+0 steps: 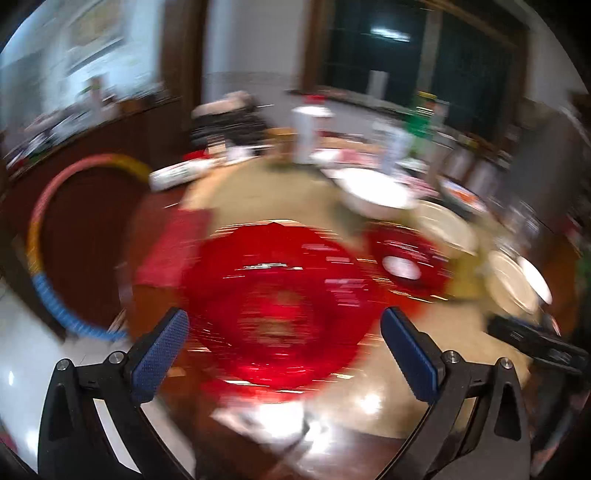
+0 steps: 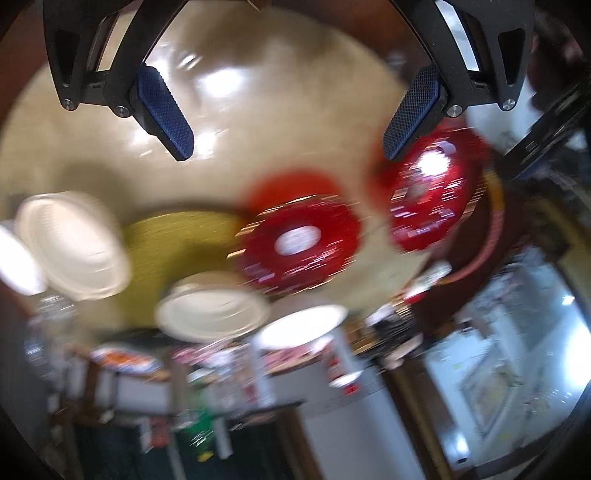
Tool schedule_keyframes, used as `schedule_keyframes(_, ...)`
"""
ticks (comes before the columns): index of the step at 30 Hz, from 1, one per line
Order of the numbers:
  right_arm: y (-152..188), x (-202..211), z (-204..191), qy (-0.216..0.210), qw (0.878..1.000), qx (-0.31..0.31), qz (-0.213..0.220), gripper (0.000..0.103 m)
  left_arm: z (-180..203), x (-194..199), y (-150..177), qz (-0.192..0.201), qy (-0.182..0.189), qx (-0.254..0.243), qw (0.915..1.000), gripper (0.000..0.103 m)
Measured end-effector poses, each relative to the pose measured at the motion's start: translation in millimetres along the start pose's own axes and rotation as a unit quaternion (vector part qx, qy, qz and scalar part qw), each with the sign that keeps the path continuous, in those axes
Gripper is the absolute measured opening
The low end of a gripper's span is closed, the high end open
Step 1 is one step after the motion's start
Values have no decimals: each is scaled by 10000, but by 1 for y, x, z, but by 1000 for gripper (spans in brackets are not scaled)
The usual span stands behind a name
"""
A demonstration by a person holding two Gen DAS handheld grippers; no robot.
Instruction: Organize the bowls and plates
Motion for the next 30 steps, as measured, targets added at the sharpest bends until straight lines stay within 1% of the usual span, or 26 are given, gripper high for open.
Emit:
schedule_keyframes(2, -5, -14, -17, -370, 9992, -44, -135, 102, -36, -6, -10, -62, -196, 442, 9988, 103)
schedule_keyframes(4, -10, -31, -39, -766, 9967, -47, -249, 102, -67, -15, -14, -166, -368, 889, 9952, 103)
schedule_keyframes(5, -13, -41, -52, -979, 9946, -67, -338, 101, -76, -19, -14, -233, -376, 1070, 9933, 102)
schedule_keyframes(7, -18, -54, -63, -1164, 9921, -120, -446, 98, -88, -30, -12, -369, -346, 1372, 9893, 100)
schedule_keyframes(8, -20, -65, -70, -1282, 9901, -178, -535, 93, -91, -35, -9, -445, -361, 1435, 9880, 99)
schedule_keyframes(9, -22, -72, -73, -1333, 9889, -261, -604, 84, -92, -41, -7, -537, -366, 1467, 9870, 93)
schedule_keyframes(10, -23, -79, -74, -1370, 9875, -368, -683, 79, -91, -49, -4, -637, -384, 1450, 9866, 89)
schedule_keyframes(11, -22, -88, -74, -1396, 9858, -479, -797, 68, -88, -56, -1, -761, -431, 1392, 9864, 82)
schedule_keyframes(12, -21, -98, -74, -1408, 9841, -581, -910, 60, -86, -64, 1, -859, -450, 1309, 9866, 69)
schedule_keyframes(13, -20, -106, -74, -1385, 9833, -655, -980, 56, -82, -72, 3, -932, -502, 1179, 9874, 61)
schedule_keyframes(14, -19, -112, -75, -1385, 9827, -681, -1020, 50, -81, -79, 6, -1027, -602, 1058, 9872, 42)
schedule_keyframes(15, -18, -116, -78, -1377, 9828, -656, -1039, 46, -79, -88, 12, -1182, -691, 957, 9859, 23)
schedule_keyframes(16, -18, -121, -77, -1353, 9830, -644, -1062, 44, -78, -93, 13, -1248, -685, 939, 9854, 18)
schedule_keyframes(19, -19, -134, -82, -1305, 9835, -589, -1110, 29, -73, -99, 15, -1202, -691, 824, 9869, 14)
schedule_keyframes(21, -21, -137, -85, -1297, 9841, -511, -1101, 15, -70, -99, 15, -1140, -762, 737, 9878, 14)
schedule_keyframes(23, -25, -135, -85, -1020, 9889, -323, -1030, 14, -69, -101, 14, -1148, -741, 734, 9879, 14)
schedule_keyframes(25, -27, -129, -84, -979, 9902, -269, -955, 14, -68, -100, 11, -1108, -714, 741, 9885, 14)
schedule_keyframes(30, -48, -119, -90, -921, 9935, -23, -676, 13, -62, -86, -17, -629, -721, 666, 9932, 13)
Point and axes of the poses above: each gripper's, at about its wrist camera, not at the fingertips, and x roughly against the way its jaws point, z to its right, y to its underside, the point moved 10 cm from there along -x, roughly the way its jaws point, and after that the axes turned 13 degrees about x, right-handed, at the moved point
